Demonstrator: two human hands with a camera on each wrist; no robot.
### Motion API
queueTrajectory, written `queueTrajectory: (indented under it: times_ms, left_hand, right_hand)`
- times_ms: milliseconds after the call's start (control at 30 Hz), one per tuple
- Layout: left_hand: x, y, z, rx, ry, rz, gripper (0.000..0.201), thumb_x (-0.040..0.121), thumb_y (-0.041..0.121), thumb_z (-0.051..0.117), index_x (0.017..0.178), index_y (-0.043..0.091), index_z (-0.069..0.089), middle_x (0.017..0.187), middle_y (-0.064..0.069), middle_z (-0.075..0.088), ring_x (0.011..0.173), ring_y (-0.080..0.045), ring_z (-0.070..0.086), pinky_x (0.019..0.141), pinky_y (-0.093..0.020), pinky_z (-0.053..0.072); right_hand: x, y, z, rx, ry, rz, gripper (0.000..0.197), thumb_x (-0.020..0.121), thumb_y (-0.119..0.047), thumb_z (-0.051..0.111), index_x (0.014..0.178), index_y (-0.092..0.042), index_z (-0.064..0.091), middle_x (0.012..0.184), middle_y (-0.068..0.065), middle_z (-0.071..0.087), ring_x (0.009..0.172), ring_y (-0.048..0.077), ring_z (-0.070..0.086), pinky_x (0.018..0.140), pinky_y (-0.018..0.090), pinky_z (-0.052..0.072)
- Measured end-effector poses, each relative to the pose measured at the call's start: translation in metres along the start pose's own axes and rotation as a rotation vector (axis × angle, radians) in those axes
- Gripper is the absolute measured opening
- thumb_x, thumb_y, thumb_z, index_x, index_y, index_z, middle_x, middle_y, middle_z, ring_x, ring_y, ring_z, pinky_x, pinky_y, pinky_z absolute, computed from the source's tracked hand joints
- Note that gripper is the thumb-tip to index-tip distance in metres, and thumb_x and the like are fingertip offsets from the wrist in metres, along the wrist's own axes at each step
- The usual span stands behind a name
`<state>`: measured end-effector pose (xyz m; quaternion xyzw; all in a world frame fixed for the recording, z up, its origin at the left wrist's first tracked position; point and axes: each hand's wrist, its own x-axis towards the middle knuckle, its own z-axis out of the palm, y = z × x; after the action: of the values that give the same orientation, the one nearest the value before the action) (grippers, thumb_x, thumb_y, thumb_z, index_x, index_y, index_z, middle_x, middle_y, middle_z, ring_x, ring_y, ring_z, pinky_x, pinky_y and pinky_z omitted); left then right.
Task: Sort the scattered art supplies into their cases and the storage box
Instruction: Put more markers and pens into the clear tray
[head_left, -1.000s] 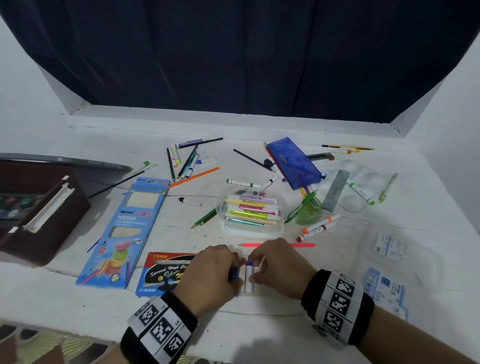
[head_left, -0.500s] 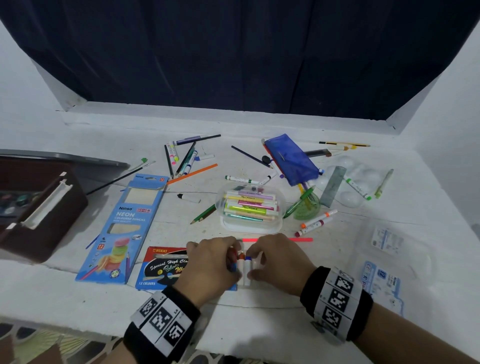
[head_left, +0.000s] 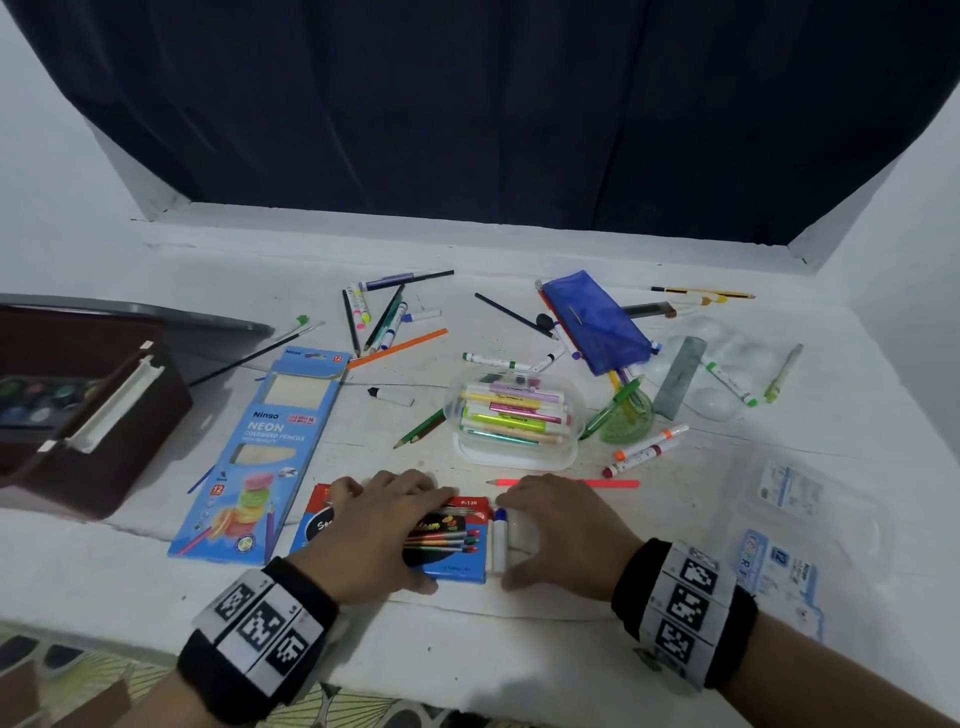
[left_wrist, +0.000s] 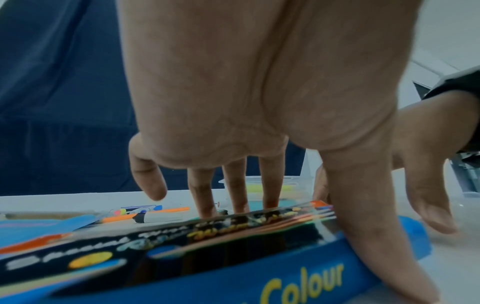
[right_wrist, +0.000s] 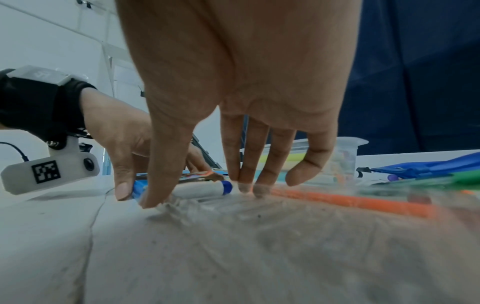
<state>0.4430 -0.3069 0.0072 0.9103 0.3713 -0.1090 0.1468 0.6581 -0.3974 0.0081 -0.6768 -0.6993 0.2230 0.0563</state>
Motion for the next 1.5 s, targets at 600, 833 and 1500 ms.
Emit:
queueTrajectory:
  times_ms: [600, 833, 1500]
  left_hand:
    - [0.006, -0.039, -0.016, -0.389, 0.071, 0.020, 0.067, 0.077, 0.071, 0.063, 0.137, 0.045, 0.047, 0.127, 0.022, 0.057, 0.118, 0.002, 0.053, 0.108, -0.042, 0.037]
    - [0.048, -0.081, -0.056, -0.141, 0.250, -0.093, 0.036, 0.101, 0.036, 0.050, 0.137, 0.036, 0.049, 0.139, 0.011, 0.050, 0.129, -0.014, 0.046, 0.098, -0.042, 0.032]
    - [0.111, -0.155, -0.079, -0.368, 0.366, 0.037, 0.025, 0.084, 0.016, 0.072, 0.091, 0.040, 0.066, 0.092, 0.020, 0.059, 0.091, 0.000, 0.060, 0.076, -0.006, 0.038]
  right_hand:
    - [0.028, -0.015, -0.017, 0.007, -0.088, -0.050, 0.077, 0.070, -0.060, 0.078, 0.133, -0.025, 0.051, 0.120, -0.006, 0.057, 0.107, 0.011, 0.050, 0.092, 0.030, 0.043]
    - [0.053, -0.017, -0.051, 0.087, 0.295, -0.126, 0.020, 0.084, -0.046, 0.063, 0.092, -0.027, 0.067, 0.083, -0.010, 0.066, 0.076, 0.007, 0.061, 0.075, 0.035, 0.053]
    - [0.246, 0.006, -0.143, -0.120, 0.246, -0.181, 0.009, 0.090, -0.026, 0.061, 0.095, -0.025, 0.068, 0.089, -0.011, 0.065, 0.081, 0.010, 0.055, 0.079, 0.034, 0.051]
